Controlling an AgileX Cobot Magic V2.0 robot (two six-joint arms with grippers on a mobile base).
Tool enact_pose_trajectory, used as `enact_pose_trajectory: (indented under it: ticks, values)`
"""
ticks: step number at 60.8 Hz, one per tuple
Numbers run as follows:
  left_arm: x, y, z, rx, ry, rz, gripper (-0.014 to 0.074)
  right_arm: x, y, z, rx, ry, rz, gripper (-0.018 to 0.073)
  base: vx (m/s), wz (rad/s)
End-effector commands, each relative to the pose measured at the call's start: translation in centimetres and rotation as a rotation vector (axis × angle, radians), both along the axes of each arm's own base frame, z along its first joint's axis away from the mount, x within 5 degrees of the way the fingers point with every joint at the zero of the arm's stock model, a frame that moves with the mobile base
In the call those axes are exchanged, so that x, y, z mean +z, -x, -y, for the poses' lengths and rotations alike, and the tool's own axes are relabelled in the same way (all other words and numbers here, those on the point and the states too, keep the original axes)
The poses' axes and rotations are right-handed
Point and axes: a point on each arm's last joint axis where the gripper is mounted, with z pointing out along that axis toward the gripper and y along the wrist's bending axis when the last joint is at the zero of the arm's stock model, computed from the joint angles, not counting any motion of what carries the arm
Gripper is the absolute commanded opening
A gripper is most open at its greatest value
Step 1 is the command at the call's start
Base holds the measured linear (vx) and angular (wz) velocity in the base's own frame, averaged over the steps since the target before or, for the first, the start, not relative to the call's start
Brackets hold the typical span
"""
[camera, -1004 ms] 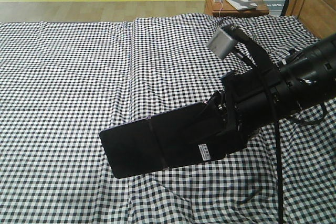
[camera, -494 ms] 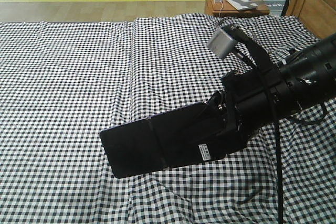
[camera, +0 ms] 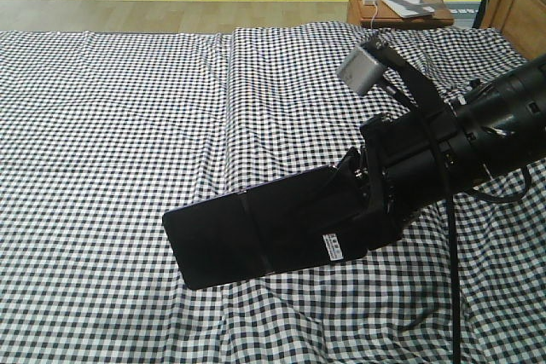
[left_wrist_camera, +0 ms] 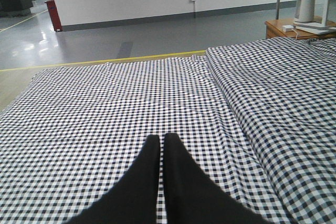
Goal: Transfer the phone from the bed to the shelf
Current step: 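Hold the phone in the right gripper while the base turns away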
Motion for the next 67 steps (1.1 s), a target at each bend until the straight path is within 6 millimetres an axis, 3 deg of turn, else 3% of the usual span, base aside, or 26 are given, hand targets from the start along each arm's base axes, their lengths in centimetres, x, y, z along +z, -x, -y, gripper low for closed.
enact_pose_trajectory:
  ticks: [1, 67]
  values:
    - [1.56, 0.11, 0.05, -0.004, 0.004, 0.106, 0.0001, 2.05, 1.27, -0.05, 0.043, -0.086, 0.001, -0.0001, -0.03, 0.13]
    - [1.56, 0.11, 0.05, -0.004, 0.004, 0.106, 0.0001, 2.05, 1.27, -0.05, 0.043, -0.087, 0.001, -0.0001, -0.08, 0.31]
